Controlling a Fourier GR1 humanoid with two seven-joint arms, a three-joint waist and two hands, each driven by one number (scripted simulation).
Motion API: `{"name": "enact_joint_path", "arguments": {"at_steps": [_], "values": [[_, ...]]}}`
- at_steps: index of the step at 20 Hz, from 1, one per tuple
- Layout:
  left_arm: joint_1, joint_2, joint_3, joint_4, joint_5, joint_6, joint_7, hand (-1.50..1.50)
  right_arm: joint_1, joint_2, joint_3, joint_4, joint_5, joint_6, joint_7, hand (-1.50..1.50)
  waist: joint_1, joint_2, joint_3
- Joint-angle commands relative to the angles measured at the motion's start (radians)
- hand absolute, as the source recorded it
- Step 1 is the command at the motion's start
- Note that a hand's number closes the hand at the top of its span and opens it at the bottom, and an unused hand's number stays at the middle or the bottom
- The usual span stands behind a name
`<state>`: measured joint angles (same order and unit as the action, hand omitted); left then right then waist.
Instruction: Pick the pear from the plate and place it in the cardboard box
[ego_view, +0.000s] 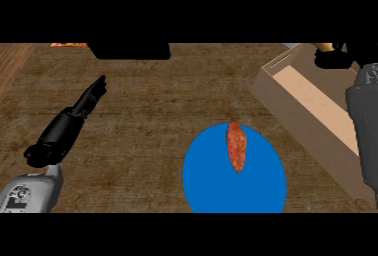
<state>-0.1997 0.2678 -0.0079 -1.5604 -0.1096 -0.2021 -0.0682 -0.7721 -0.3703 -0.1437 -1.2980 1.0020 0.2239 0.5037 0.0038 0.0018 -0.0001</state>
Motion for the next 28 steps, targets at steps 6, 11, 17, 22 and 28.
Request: {"name": "enact_joint_path", "arguments": {"at_steps": [6, 11, 17, 22, 28], "values": [[-0.048, -0.026, -0.006, 0.012, -0.021, 0.013, 0.030, 0.00, 0.054, -0.124, -0.064, 0.243, -0.107, 0.182, -0.182, 1.50, 0.003, 0.002, 0.001], [-0.014, -0.017, 0.012, 0.016, -0.006, -0.012, 0.004, 0.00, 0.020, -0.202, -0.088, 0.371, -0.132, 0.298, -0.225, -1.50, 0.008, 0.001, 0.000], [0.000, 0.010, 0.033, -0.008, 0.005, -0.045, -0.008, 0.00, 0.070, -0.173, -0.094, 0.324, -0.217, 0.292, -0.419, -1.50, 0.004, -0.001, 0.000], [-0.012, -0.016, 0.027, 0.018, -0.004, -0.014, 0.014, 0.00, -0.016, -0.071, -0.365, 0.259, -0.463, 0.135, -0.453, -1.50, -0.015, -0.010, 0.003], [-0.008, -0.015, 0.032, 0.025, -0.023, 0.002, -0.005, 0.00, -0.030, -0.062, -0.641, 0.313, -0.690, 0.045, -0.396, -1.50, -0.020, -0.004, 0.001]]}}
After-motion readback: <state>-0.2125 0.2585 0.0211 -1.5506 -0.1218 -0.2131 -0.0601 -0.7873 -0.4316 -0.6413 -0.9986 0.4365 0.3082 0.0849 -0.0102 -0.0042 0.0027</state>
